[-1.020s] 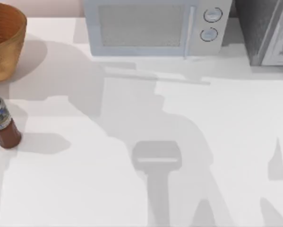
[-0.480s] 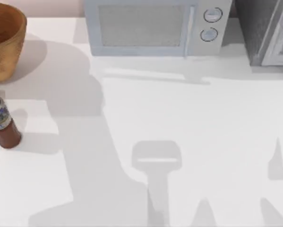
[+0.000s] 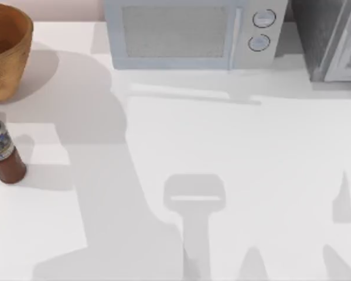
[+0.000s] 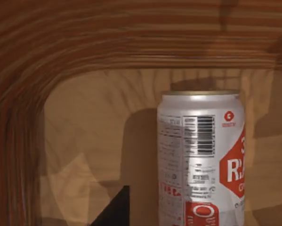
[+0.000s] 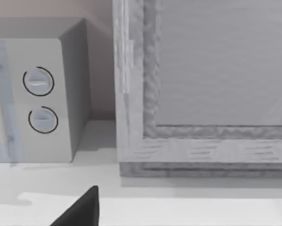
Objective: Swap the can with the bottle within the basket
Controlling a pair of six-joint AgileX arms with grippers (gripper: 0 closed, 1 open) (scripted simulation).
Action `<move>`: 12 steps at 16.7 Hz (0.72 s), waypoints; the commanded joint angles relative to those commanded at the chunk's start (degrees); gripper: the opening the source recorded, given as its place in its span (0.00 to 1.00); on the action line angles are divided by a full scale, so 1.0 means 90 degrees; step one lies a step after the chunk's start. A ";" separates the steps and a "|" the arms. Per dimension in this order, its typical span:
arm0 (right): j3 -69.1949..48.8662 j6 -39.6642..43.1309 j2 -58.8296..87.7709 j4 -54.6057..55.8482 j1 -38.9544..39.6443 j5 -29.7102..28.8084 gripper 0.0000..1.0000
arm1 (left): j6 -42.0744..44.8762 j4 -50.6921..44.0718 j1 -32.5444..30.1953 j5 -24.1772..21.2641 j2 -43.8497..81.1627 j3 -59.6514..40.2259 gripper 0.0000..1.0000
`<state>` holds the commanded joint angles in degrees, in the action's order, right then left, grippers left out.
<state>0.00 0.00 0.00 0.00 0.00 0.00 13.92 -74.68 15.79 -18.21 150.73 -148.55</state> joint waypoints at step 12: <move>0.0000 0.0000 0.0000 0.0000 0.0000 0.0000 1.00 | -0.0192 0.1089 -0.0151 0.0044 0.0403 0.0703 1.00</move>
<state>0.00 0.00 0.00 0.00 0.00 0.00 12.19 -64.88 14.43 -17.82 154.36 -142.22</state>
